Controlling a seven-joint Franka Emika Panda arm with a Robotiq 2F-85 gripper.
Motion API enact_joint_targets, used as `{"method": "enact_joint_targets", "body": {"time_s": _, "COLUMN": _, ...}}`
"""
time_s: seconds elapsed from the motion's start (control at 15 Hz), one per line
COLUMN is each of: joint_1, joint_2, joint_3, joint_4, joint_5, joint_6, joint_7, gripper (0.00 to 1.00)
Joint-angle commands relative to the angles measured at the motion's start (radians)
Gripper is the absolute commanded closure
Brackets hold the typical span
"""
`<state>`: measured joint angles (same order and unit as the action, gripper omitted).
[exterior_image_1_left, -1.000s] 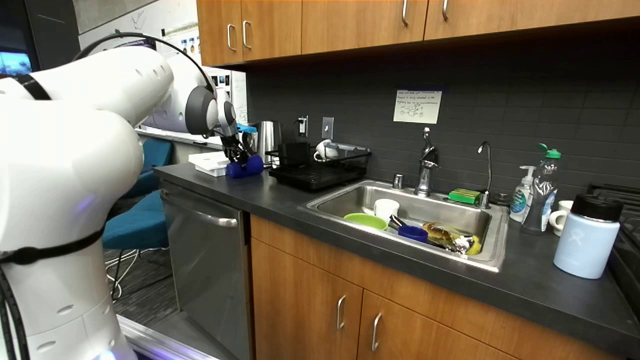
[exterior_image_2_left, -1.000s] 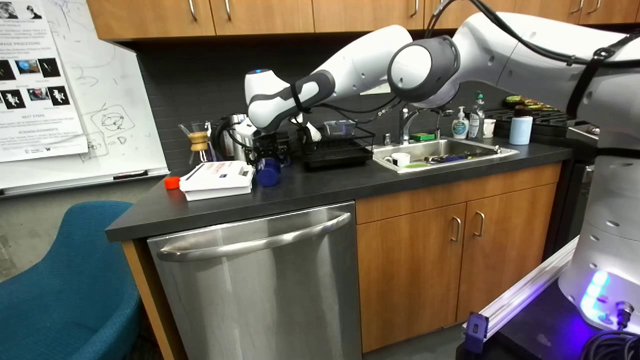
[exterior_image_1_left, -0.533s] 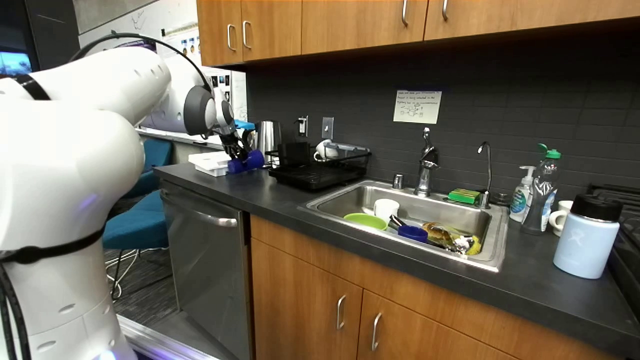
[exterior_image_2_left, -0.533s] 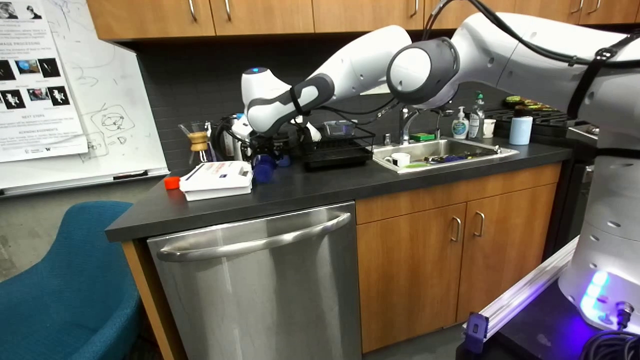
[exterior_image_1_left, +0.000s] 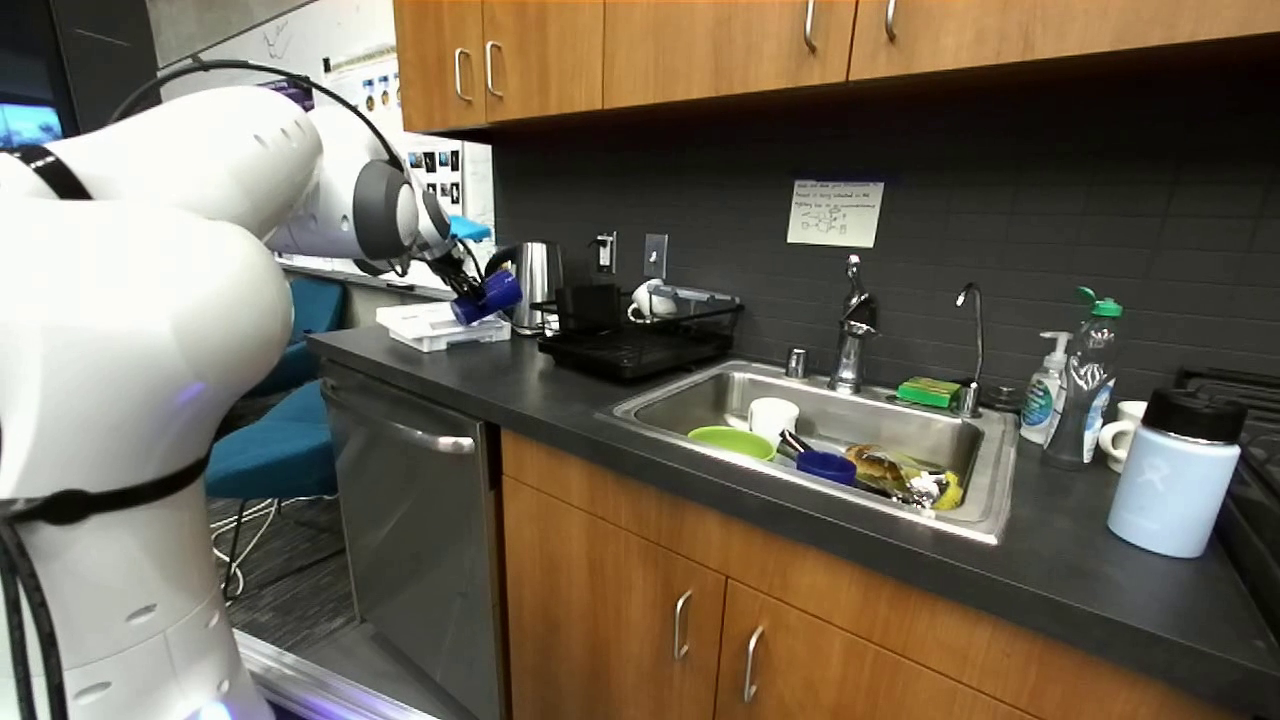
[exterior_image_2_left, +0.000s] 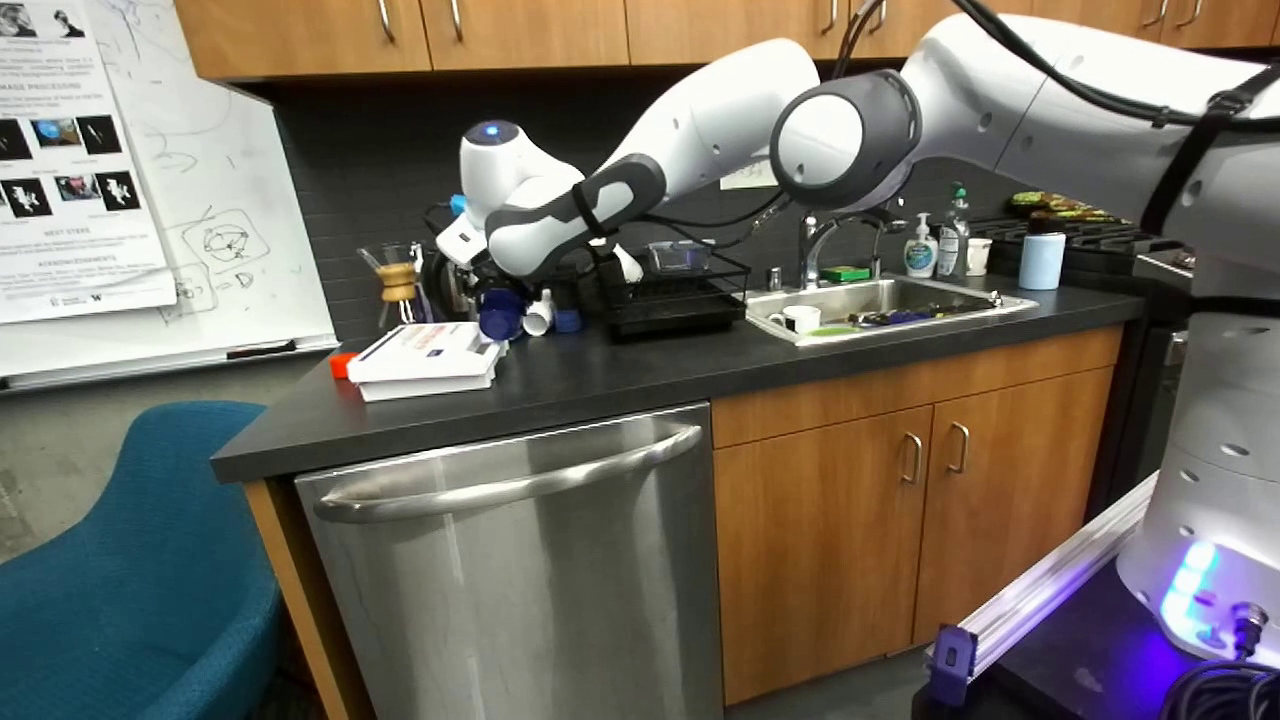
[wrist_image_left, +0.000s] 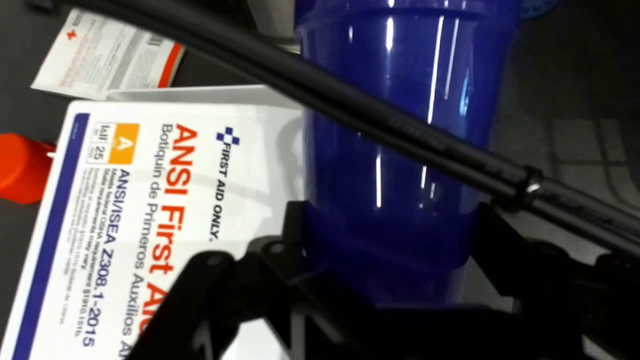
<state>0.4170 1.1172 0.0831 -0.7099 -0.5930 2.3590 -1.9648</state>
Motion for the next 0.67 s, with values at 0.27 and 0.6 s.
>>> {"method": "enact_joint_targets", "body": {"time_s": 0.27, "joint_1": 0.039, "joint_2": -0.184, "joint_3": -0.143, "joint_4": -0.263, "joint_5": -0.183, "joint_6": 0.091, "joint_7": 0.242, "gripper": 0.46}}
{"method": "enact_joint_targets", "body": {"time_s": 0.6, "joint_1": 0.122, "joint_2": -0.345, "joint_3": -0.247, "joint_4": -0.472, "joint_5": -0.336, "joint_6": 0.045, "joint_7": 0.507, "gripper": 0.46}}
